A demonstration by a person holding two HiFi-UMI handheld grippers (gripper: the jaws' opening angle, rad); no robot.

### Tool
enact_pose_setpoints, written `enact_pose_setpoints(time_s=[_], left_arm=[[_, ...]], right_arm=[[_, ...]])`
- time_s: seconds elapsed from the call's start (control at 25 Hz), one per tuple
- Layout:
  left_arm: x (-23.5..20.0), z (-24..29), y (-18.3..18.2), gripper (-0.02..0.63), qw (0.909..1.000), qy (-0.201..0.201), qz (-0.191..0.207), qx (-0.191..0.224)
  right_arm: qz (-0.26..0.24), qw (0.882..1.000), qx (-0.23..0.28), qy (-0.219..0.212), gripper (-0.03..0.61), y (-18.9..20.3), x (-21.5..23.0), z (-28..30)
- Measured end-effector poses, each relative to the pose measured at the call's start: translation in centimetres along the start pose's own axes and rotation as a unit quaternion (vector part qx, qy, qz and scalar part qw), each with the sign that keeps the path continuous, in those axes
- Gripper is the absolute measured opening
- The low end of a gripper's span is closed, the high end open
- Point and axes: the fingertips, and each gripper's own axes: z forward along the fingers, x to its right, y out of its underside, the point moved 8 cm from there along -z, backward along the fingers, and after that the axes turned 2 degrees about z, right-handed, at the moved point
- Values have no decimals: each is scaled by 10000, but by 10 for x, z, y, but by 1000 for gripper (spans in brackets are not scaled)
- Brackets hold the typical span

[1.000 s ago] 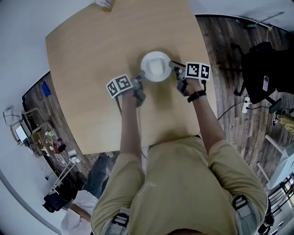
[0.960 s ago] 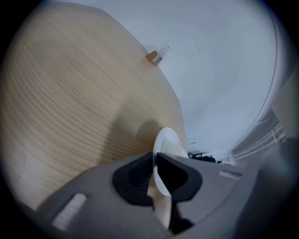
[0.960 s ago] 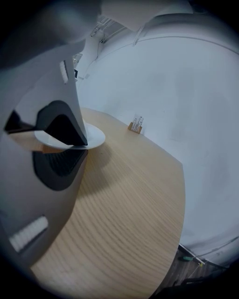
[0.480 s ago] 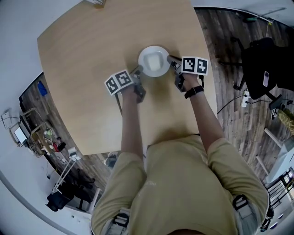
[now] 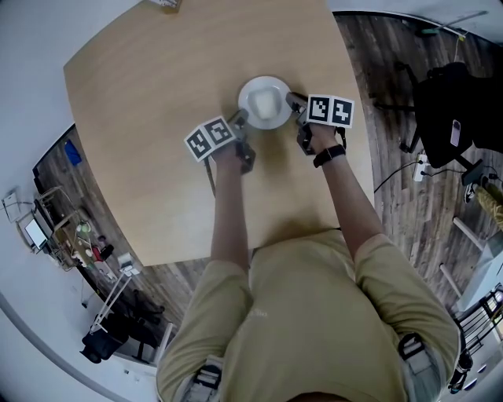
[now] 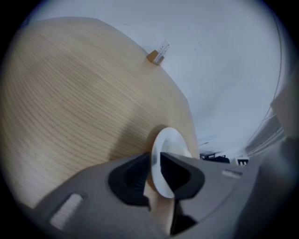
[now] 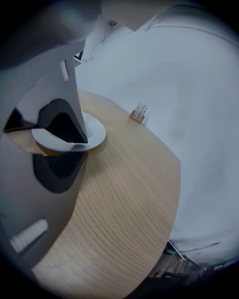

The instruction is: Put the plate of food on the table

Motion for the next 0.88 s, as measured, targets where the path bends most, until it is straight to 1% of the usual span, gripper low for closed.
enact_pose_setpoints(time_s=[0.16, 0.28, 0.32, 0.52, 0.68, 0.76, 0.88], left_arm=[[9, -3, 3, 170, 9998, 179, -36, 29], [13, -10, 3, 236, 9998, 199, -14, 80], [14, -12, 3, 251, 9997, 200, 15, 113], [21, -33, 7, 255, 9988, 335, 169, 309], [28, -56, 16, 245, 9975, 384, 400, 433], [33, -67, 23, 244, 9962, 401, 615, 477], [42, -84, 36, 245, 9916, 430, 1111, 503]], right_arm=[[105, 9998, 91, -140, 123, 2, -3, -3], [123, 9996, 218, -150, 181, 3, -4, -9], [88, 9995, 278, -135, 186, 3, -5, -12], [-148, 9979, 607, -175, 186, 7, -12, -33], [-563, 9940, 916, -197, 169, 16, -26, -55], [-846, 9908, 1038, -179, 159, 21, -33, -69], [-1291, 9845, 1184, -89, 136, 33, -42, -92]])
